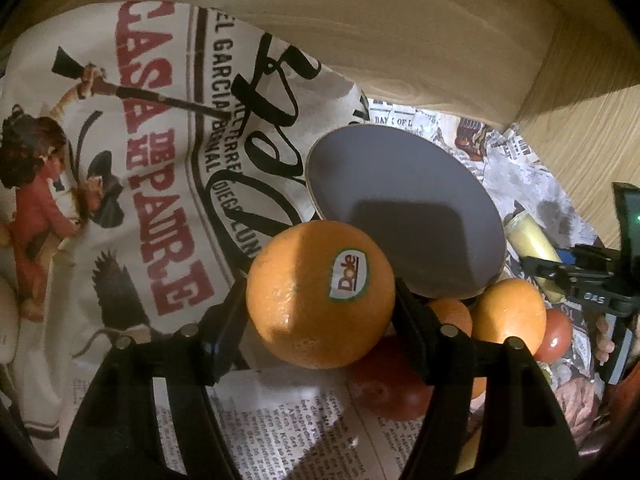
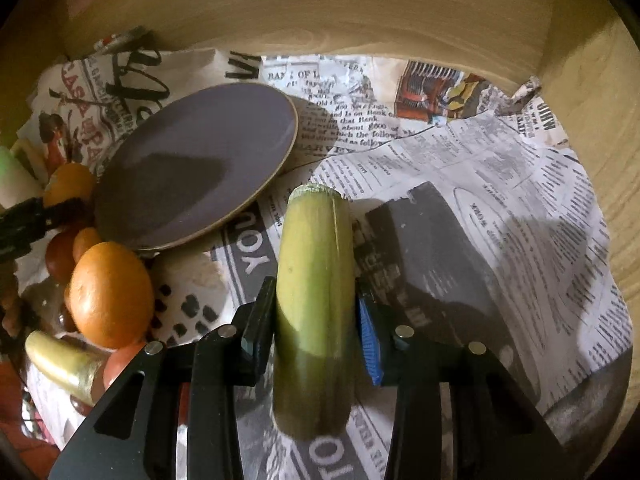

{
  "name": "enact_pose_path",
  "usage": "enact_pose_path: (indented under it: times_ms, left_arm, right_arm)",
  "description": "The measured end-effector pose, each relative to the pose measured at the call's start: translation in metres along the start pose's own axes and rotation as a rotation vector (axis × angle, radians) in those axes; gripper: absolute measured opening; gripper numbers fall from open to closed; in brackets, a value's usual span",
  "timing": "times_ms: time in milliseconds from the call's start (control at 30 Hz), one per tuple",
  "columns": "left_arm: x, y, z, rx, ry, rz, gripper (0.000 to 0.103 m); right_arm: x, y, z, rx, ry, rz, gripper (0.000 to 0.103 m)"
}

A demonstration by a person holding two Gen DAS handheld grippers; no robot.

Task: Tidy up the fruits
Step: 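Lift and set the orange on the dark plate while the right tool sets the corn cob beside it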

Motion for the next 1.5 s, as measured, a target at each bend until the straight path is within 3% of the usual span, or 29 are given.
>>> enact_pose_path:
  times_ms: [367, 833, 1133, 1500]
  left_arm:
    - [-0.009, 0.015, -0.034, -0.088, 0.005, 0.022, 0.068]
    - [-0.039, 0.05, -0.063, -0.181, 0.015, 0.076, 0.068]
    - [-0.043, 0.065, -0.038, -0.135, 0.013, 0.09, 0.068]
    - [-0.034, 0.068, 0.011, -0.021, 0.016, 0.101, 0.068]
  right_arm:
    - [0.001, 0.011, -0.014, -0.087, -0.043, 0.003, 0.034]
    - [0.028, 0.056, -0.07, -0.27, 0.024, -0.028, 0.034]
    - [0.063, 0.08, -0.064, -0.283, 0.07, -0.084, 0.034]
    - [0.096, 0.107, -0.028, -0.23, 0.097, -0.151, 0.034]
Point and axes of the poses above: each gripper's, at about its wrist camera, not at the fingertips, and z roughly the way its jaws point, x to its left, y to its top, the point moved 9 cm from there along z, roughly the way its jaws point, and after that the axes turned 10 degrees about -y, right-handed, at the moved point
